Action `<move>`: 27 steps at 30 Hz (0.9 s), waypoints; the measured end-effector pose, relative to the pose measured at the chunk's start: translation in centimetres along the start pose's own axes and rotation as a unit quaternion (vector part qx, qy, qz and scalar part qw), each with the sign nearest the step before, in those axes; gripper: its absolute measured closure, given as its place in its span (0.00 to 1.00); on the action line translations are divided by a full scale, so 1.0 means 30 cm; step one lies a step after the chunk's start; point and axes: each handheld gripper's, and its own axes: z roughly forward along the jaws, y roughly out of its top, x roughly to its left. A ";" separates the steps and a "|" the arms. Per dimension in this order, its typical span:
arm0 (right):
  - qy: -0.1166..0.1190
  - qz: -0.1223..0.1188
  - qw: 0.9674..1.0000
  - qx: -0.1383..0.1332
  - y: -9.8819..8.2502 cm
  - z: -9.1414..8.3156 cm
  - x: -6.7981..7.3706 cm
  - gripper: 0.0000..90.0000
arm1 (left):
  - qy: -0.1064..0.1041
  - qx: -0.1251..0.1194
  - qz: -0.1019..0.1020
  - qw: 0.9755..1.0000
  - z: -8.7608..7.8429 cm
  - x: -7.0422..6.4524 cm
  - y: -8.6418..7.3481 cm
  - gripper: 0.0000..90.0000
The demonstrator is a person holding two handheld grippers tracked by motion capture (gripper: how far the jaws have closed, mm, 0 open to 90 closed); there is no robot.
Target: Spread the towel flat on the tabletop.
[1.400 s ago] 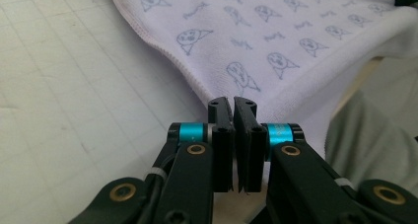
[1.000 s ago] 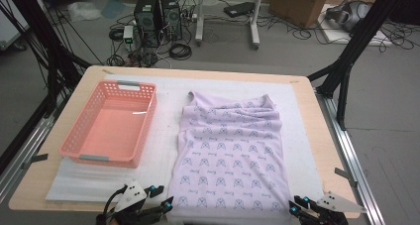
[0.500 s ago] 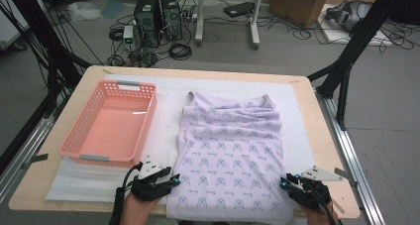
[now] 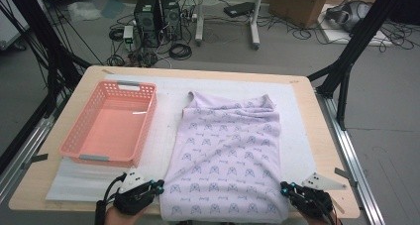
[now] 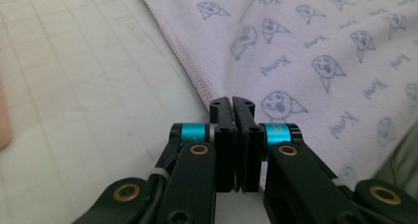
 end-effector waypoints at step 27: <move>-0.037 0.015 0.999 0.015 0.035 0.089 -0.073 0.98 | 0.005 0.013 0.006 1.000 0.203 0.032 0.115 0.89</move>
